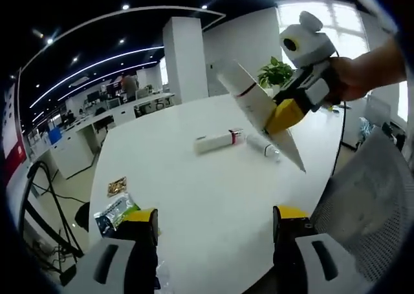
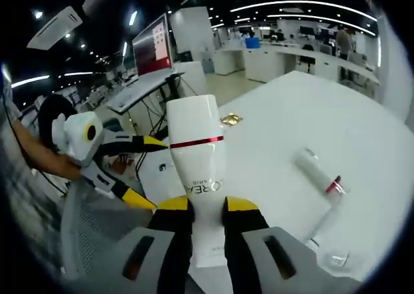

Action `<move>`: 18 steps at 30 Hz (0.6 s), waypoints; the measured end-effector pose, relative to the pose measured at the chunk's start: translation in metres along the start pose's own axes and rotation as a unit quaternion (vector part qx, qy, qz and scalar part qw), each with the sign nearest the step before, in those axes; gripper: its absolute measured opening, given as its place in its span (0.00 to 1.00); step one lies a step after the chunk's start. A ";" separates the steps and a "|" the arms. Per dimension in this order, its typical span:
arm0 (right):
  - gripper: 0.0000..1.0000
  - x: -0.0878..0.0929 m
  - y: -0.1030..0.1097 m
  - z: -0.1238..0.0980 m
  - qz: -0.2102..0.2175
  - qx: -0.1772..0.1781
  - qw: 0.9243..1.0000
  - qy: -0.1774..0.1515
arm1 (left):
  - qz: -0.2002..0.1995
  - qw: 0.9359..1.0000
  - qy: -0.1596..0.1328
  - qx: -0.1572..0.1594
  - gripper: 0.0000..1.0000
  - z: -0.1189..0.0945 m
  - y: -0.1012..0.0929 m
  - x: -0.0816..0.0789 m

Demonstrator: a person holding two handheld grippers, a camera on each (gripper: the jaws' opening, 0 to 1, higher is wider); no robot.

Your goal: Arrange the skincare products in the storage area until every visible bottle or jar stands upright without overlapping.

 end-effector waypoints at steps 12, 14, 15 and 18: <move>0.16 0.020 0.022 0.006 -0.016 0.007 1.000 0.005 | 0.001 0.999 -0.027 0.026 0.75 -0.002 -0.009 -0.007; 0.16 0.025 0.025 0.007 -0.014 0.012 1.000 0.007 | 0.003 0.999 -0.027 0.026 0.75 -0.002 -0.009 -0.008; 0.16 0.028 0.026 0.006 -0.014 0.016 1.000 0.008 | 0.003 0.999 -0.027 0.026 0.75 -0.003 -0.010 -0.008; 0.16 0.036 0.029 0.004 -0.015 0.021 1.000 0.009 | 0.010 0.999 -0.030 0.027 0.74 -0.004 -0.011 -0.009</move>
Point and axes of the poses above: the point that each gripper's makers call its tool centre point, and the gripper's own axes: z roughly forward along the fingers, y roughly to its left, x roughly out of its underside, the point moved 7 cm from there along -z, roughly backward along the fingers, and after that the axes turned 7 degrees about y, right-handed, at the moved point
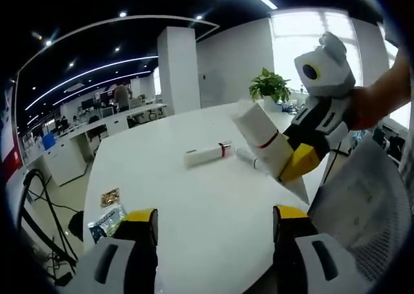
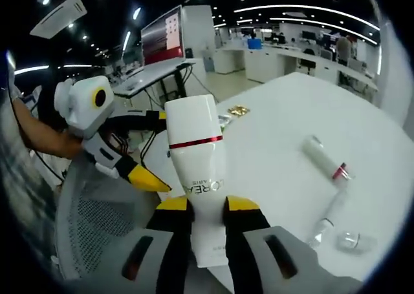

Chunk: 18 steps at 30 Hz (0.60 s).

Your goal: Arrange the skincare products in the storage area until every visible bottle or jar stands upright without overlapping.

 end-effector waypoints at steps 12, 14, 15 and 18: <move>0.17 0.022 -0.001 -0.013 0.072 0.010 0.996 -0.053 | -0.003 0.998 -0.055 0.021 0.74 -0.012 -0.004 -0.025; 0.17 0.021 -0.002 -0.014 0.086 0.011 0.994 -0.069 | -0.010 0.998 -0.053 0.037 0.77 -0.011 -0.005 -0.027; 0.17 0.020 -0.003 -0.014 0.089 0.009 0.993 -0.071 | -0.016 0.998 -0.056 0.040 0.80 -0.011 -0.006 -0.029; 0.17 0.018 -0.006 -0.014 0.102 0.000 0.992 -0.079 | -0.037 0.993 -0.098 0.057 0.80 -0.012 -0.011 -0.047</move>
Point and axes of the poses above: the point that each gripper's makers call its tool centre point, and the gripper's own axes: z roughly forward along the fingers, y roughly to its left, x roughly out of its underside, the point moved 7 cm from there along -z, roughly backward along the fingers, and after that the axes turned 7 degrees about y, right-handed, at the moved point
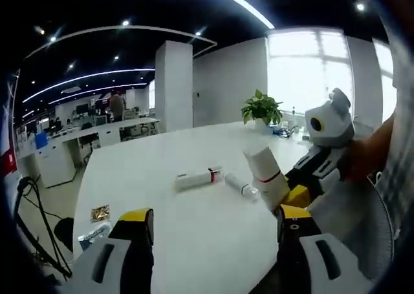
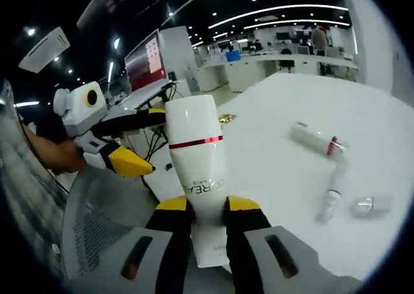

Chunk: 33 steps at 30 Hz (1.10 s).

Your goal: Arrange the skincare products in the storage area until every visible bottle or jar stands upright without overlapping.

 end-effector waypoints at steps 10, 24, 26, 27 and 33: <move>0.18 0.007 0.002 0.004 0.043 -0.016 0.999 -0.004 | -0.057 0.997 -0.012 0.051 0.66 0.018 -0.013 0.016; 0.18 0.011 0.010 0.009 -0.013 0.007 1.000 0.024 | -0.073 0.988 -0.065 0.117 0.15 0.008 -0.027 0.002; 0.18 0.009 0.008 0.008 -0.013 0.011 1.000 0.016 | -0.064 0.991 -0.062 0.103 0.15 0.005 -0.025 0.001; 0.18 0.009 0.007 0.008 -0.011 0.013 1.000 0.014 | -0.062 0.993 -0.056 0.087 0.16 0.005 -0.023 0.002; 0.19 0.013 0.004 0.009 -0.023 0.029 0.999 0.036 | -0.062 0.995 -0.029 0.071 0.31 -0.004 -0.031 0.002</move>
Point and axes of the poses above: the point that each gripper's makers call its tool centre point, and the gripper's own axes: z roughly forward along the fingers, y roughly to its left, x roughly out of its underside, the point moved 7 cm from there along -z, roughly backward along the fingers, and after that the axes turned 7 degrees about y, right-handed, at the moved point
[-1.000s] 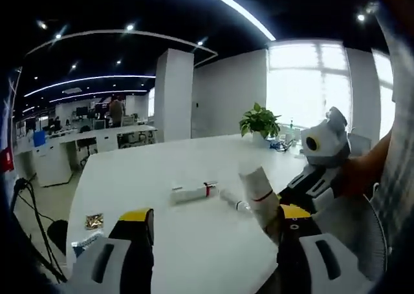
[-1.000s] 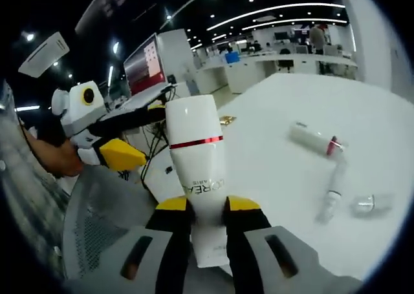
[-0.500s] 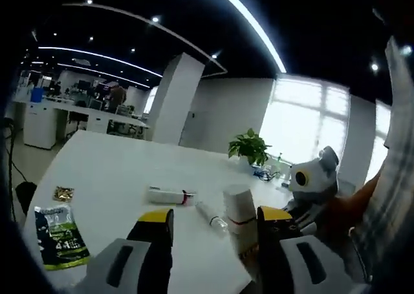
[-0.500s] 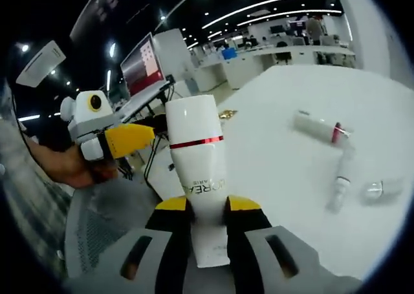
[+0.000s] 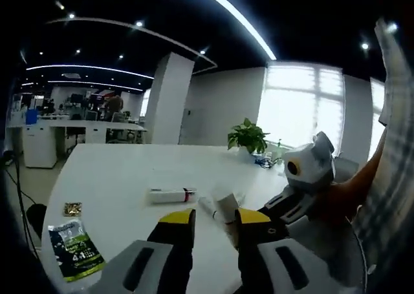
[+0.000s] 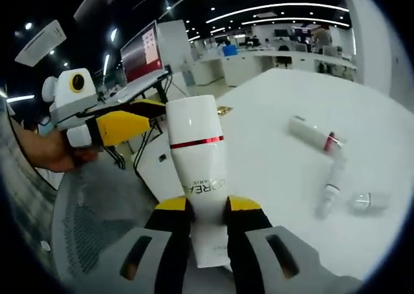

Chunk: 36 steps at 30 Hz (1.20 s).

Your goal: Arrange the skincare products in the storage area until every visible bottle or jar stands upright without overlapping.

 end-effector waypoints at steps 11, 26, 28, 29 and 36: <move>0.19 0.001 0.014 0.000 -0.066 0.005 0.998 0.016 | -0.103 0.994 -0.045 0.005 0.47 -0.011 0.021 0.000; 0.19 -0.006 0.020 0.001 -0.087 0.003 0.996 0.001 | -0.081 0.996 0.003 0.040 0.62 0.000 0.009 0.008; 0.19 -0.008 0.022 0.000 -0.090 0.000 0.996 -0.003 | -0.084 0.995 -0.004 0.046 0.61 -0.001 0.008 0.008; 0.19 -0.008 0.024 0.000 -0.097 -0.003 0.995 -0.004 | -0.084 0.995 -0.005 0.051 0.60 0.000 0.007 0.007; 0.19 -0.012 0.045 0.001 -0.109 -0.092 0.990 -0.003 | -0.097 0.991 0.007 0.093 0.58 0.004 -0.003 0.011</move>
Point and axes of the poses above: the point that each gripper's makers call its tool centre point, and the gripper's own axes: z roughly forward along the fingers, y roughly to its left, x roughly out of its underside, the point moved 7 cm from there along -z, roughly backward along the fingers, and after that the axes turned 7 degrees about y, right-handed, at the moved point
